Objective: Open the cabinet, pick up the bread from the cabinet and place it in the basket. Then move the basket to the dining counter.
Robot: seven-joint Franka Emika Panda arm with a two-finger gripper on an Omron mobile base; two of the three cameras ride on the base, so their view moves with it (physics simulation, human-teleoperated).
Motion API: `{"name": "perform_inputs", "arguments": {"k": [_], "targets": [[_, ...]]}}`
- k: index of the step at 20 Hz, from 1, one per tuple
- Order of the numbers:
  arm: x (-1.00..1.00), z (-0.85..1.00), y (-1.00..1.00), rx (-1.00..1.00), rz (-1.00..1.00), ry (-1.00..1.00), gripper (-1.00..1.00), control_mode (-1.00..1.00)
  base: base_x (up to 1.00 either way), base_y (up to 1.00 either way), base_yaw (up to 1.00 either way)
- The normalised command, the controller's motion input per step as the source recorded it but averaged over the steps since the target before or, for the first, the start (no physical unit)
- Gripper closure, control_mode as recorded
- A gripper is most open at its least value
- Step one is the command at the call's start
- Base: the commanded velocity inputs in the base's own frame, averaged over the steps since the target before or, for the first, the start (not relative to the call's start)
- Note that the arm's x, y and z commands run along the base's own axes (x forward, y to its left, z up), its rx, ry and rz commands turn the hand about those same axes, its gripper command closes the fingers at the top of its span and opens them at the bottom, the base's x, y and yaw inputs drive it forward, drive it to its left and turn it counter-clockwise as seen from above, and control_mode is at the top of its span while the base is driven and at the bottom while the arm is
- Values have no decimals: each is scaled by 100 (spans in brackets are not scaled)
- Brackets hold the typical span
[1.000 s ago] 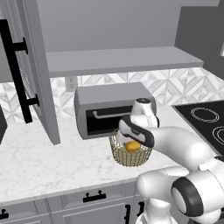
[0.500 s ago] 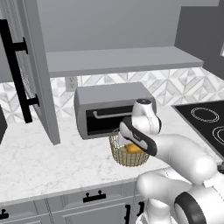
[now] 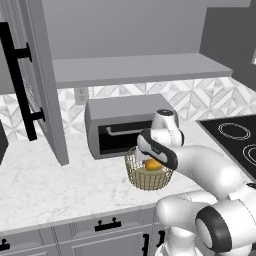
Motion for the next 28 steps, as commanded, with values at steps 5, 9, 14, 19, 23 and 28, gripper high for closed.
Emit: {"name": "perform_inputs", "arguments": {"k": [5,9,14,19,23,28], "targets": [[23,22,-6,-3,-3,7,-100,-100,0,0,0],[70,-25,-6,3,1,-7,-100,-100,0,0,0],[100,-16,24,0,0,-36,-100,-100,0,0,0],[64,5,23,0,0,-60,-100,-100,0,0,0],[26,26,20,-1,0,-76,-100,-100,0,0,0],[-27,84,0,0,-2,-16,-100,-100,0,0,0]]}}
